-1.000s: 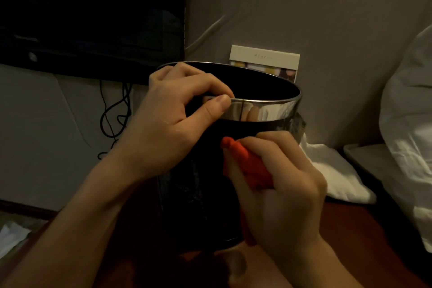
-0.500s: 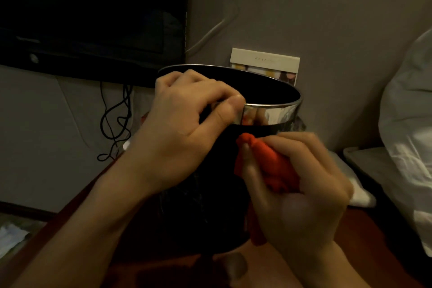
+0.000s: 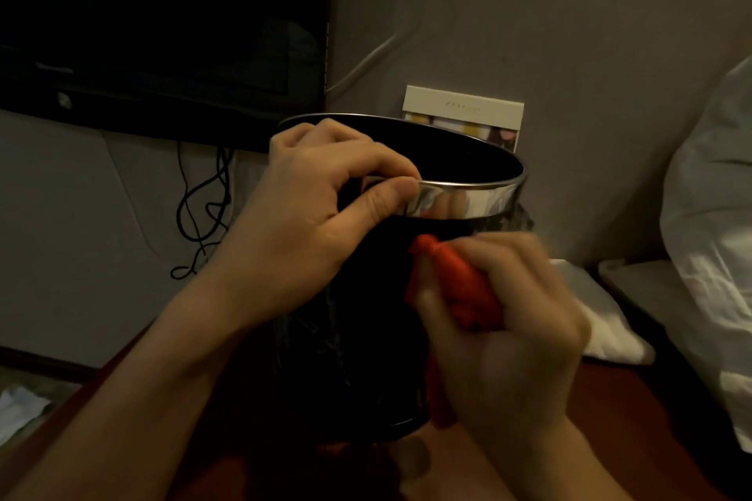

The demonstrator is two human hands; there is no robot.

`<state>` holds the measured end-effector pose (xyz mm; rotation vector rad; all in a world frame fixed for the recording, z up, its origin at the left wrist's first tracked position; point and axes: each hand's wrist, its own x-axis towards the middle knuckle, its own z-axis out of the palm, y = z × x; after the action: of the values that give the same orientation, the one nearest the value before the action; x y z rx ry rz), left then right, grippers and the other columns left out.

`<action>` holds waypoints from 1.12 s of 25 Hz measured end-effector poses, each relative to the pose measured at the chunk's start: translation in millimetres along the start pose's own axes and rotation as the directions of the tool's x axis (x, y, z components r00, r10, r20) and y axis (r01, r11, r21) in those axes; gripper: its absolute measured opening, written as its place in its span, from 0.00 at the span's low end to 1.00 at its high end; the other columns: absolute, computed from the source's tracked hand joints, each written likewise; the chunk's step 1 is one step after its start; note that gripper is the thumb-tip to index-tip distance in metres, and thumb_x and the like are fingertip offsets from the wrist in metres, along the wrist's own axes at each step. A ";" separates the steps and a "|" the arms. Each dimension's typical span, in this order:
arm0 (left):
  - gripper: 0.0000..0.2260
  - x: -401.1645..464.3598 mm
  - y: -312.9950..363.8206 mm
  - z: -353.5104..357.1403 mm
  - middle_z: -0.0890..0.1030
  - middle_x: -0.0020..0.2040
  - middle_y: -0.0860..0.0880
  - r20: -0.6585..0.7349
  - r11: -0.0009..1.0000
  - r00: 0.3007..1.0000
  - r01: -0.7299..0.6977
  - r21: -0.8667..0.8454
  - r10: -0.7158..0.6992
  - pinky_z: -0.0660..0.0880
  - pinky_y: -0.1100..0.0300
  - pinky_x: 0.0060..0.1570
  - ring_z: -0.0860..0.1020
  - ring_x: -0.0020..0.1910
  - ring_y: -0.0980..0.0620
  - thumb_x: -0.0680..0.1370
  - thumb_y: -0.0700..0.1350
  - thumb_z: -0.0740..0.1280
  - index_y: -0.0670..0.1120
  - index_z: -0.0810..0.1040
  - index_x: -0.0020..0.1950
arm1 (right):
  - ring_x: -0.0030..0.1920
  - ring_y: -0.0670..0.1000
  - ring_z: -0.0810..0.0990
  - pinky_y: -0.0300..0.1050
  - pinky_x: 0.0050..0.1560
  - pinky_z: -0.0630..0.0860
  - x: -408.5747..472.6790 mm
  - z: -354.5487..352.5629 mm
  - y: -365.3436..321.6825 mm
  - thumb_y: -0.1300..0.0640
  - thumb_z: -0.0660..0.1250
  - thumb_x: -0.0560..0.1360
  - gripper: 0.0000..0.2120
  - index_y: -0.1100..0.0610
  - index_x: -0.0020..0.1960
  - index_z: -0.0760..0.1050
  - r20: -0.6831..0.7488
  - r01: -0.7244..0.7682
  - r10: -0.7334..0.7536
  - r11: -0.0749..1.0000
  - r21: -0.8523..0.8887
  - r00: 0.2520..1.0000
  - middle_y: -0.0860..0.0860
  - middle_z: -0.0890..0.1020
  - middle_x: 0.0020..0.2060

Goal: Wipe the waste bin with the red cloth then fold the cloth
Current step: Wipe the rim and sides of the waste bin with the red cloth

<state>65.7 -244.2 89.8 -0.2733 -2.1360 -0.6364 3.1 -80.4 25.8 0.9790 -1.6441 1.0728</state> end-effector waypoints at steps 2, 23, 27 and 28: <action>0.03 0.0 0.1 0.4 0.75 0.47 0.63 -0.010 1.000 1.000 0.000 -0.003 0.000 0.58 0.65 0.62 0.71 0.55 0.64 0.76 0.57 0.62 0.64 0.75 0.47 | 0.42 0.43 0.76 0.28 0.46 0.71 -4.1 4.3 -3.0 0.56 0.73 0.76 0.07 0.61 0.47 0.84 0.026 0.047 -0.047 0.999 -0.003 0.999 0.50 0.81 0.43; 0.06 -0.8 -1.2 -3.8 0.75 0.48 0.61 -0.009 1.000 1.000 0.015 0.000 -0.015 0.59 0.62 0.63 0.70 0.56 0.64 0.76 0.56 0.60 0.61 0.76 0.46 | 0.42 0.45 0.79 0.35 0.43 0.76 -9.7 7.5 -3.1 0.56 0.75 0.75 0.06 0.60 0.47 0.84 0.053 0.059 -0.062 0.997 0.054 0.997 0.50 0.82 0.44; 0.10 -1.6 14.2 10.7 0.75 0.44 0.62 -0.005 0.979 0.998 -0.066 0.192 0.068 0.58 0.56 0.62 0.70 0.52 0.63 0.77 0.55 0.59 0.55 0.77 0.51 | 0.44 0.44 0.79 0.32 0.46 0.75 -4.6 1.1 -1.7 0.57 0.76 0.73 0.07 0.60 0.47 0.84 0.004 0.030 -0.031 0.997 0.071 1.000 0.51 0.82 0.45; 0.11 -1.8 17.4 15.5 0.74 0.44 0.63 -0.008 0.972 0.996 -0.080 0.221 0.084 0.57 0.57 0.62 0.70 0.53 0.62 0.77 0.55 0.58 0.54 0.77 0.52 | 0.44 0.44 0.80 0.33 0.45 0.75 -4.8 0.9 -2.0 0.58 0.77 0.72 0.07 0.60 0.47 0.84 0.004 0.025 -0.026 0.998 0.063 1.000 0.51 0.83 0.45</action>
<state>63.3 -221.1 86.7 -0.2313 -2.1445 -0.3483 6.0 -81.2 21.4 1.0410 -1.6059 1.1115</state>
